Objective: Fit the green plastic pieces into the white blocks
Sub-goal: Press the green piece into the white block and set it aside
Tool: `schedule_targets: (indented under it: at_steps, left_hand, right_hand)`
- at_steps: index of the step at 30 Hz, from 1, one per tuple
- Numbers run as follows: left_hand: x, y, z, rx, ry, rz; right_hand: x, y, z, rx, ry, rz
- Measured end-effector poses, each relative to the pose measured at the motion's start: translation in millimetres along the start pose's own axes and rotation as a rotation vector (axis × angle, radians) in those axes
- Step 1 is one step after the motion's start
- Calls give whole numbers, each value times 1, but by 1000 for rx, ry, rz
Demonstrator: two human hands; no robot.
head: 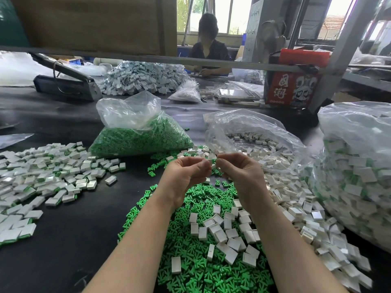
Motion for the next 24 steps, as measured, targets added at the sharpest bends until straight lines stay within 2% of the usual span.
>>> schedule_targets:
  at_steps: [24]
  left_hand:
    - [7, 3, 4, 0, -19, -81]
  right_hand:
    - [3, -6, -2, -79, 72, -116]
Point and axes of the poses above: each hand's wrist, its own z-axis towards the middle knuckle, its own y-axis out of the back of the hand, x = y × z, the point moved 5 cm from there along z, towards the middle knuckle, and after that the axes turned 4 degrees about x, right-handed, at the moved point
